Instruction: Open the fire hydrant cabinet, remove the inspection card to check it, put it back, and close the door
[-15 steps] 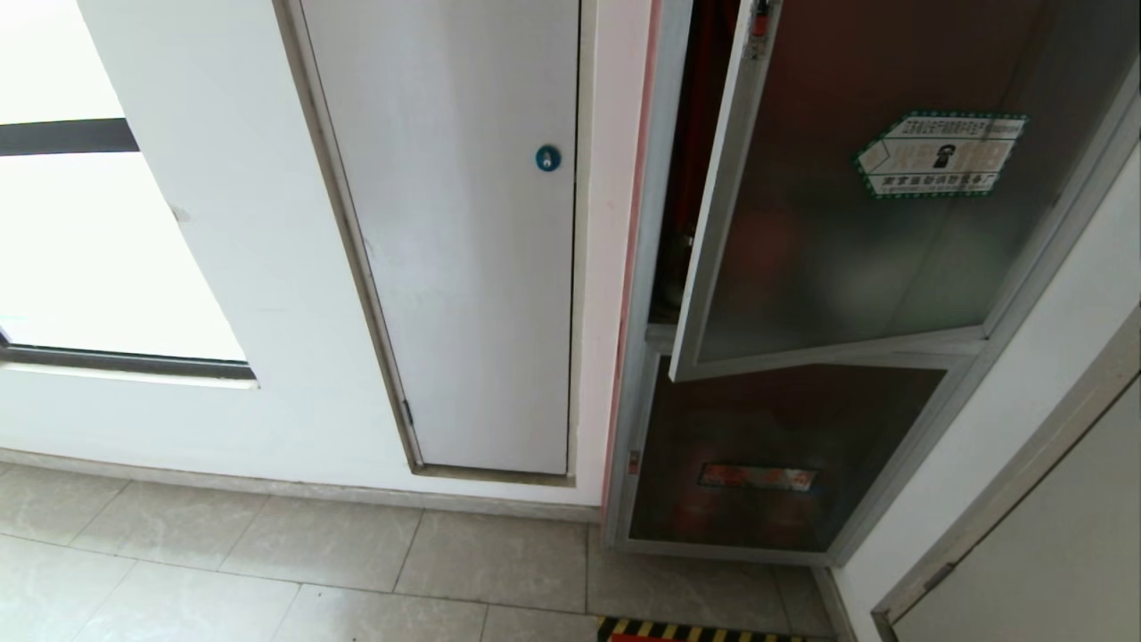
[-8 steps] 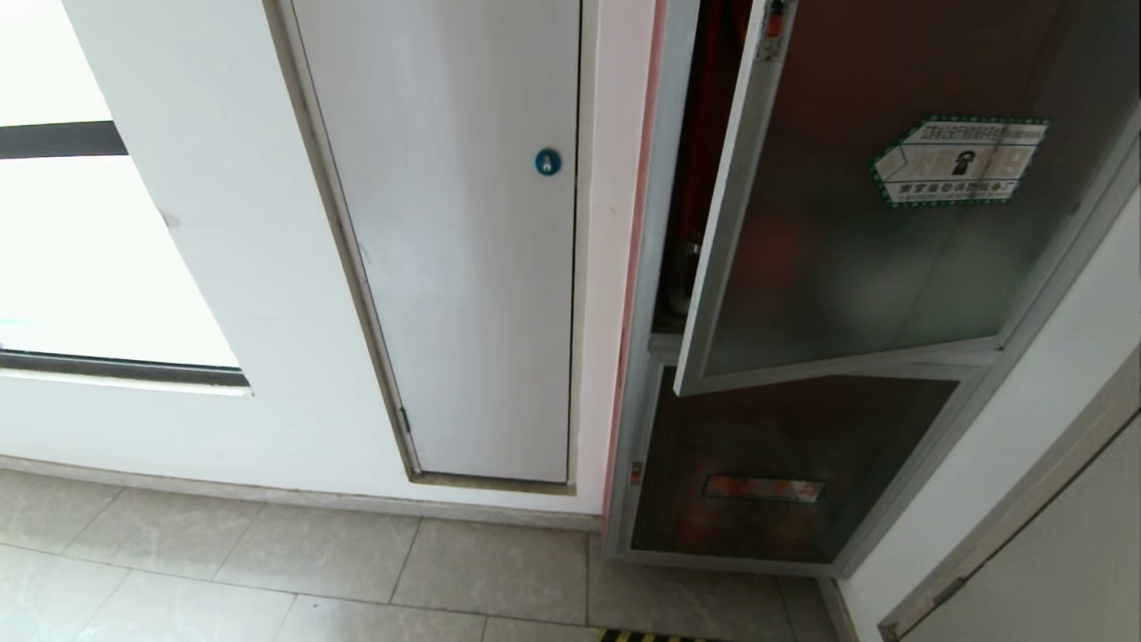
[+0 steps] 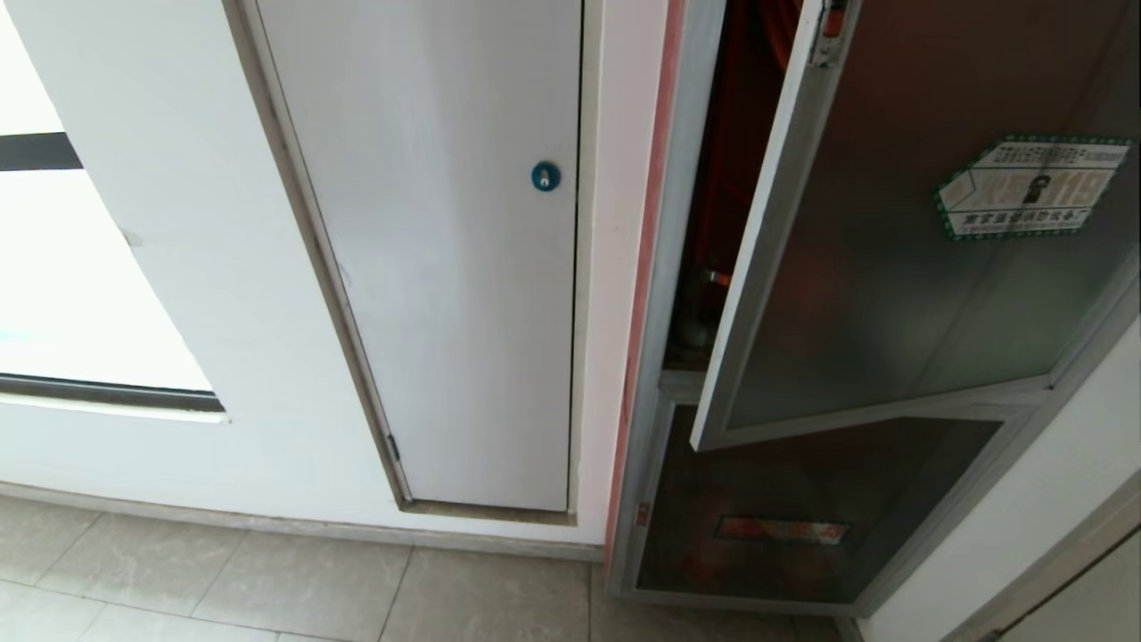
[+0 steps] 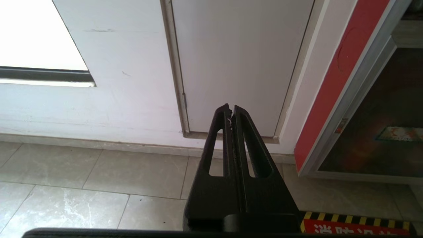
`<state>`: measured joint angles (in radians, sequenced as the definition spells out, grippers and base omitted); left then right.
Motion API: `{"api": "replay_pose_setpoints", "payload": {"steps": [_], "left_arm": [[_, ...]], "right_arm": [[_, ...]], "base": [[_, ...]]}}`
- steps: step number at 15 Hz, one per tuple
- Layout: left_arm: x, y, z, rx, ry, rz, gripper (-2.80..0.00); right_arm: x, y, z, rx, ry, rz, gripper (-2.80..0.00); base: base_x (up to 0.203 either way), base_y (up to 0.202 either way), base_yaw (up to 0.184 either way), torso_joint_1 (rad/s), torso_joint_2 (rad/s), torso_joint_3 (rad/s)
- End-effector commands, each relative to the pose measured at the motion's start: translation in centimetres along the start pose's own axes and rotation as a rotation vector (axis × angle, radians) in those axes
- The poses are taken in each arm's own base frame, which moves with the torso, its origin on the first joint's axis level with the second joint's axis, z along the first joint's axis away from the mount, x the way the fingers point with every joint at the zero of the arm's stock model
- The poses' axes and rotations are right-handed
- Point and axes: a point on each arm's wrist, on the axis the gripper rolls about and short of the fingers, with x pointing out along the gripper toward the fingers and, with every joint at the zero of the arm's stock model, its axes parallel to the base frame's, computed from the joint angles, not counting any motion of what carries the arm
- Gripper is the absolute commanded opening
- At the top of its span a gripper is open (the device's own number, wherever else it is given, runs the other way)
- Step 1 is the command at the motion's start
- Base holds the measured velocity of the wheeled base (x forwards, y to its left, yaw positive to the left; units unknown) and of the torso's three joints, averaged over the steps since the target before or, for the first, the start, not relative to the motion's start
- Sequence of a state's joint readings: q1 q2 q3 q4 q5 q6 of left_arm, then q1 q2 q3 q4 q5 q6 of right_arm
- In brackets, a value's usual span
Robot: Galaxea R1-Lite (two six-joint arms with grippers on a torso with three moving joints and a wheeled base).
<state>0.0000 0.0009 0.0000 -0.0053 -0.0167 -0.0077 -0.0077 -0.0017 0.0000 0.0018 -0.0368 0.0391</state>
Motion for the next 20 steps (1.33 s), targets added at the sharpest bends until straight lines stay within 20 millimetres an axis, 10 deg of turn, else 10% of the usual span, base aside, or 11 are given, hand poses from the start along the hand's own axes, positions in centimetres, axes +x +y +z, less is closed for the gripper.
{"api": "replay_pose_setpoints", "payload": {"steps": [1,20], "left_arm": [[0.01,0.00,0.01,-0.002,0.000,0.000,-2.80],[0.01,0.00,0.01,0.000,0.000,0.000,-2.80]], "right_arm": [[0.01,0.00,0.01,0.001,0.001,0.000,-2.80],[0.01,0.00,0.01,-0.002,0.001,0.000,-2.80]], "base": [[0.193,0.000,0.001,0.005,0.00,0.002],[0.139,0.000,-0.001,-0.001,0.00,0.003]]}}
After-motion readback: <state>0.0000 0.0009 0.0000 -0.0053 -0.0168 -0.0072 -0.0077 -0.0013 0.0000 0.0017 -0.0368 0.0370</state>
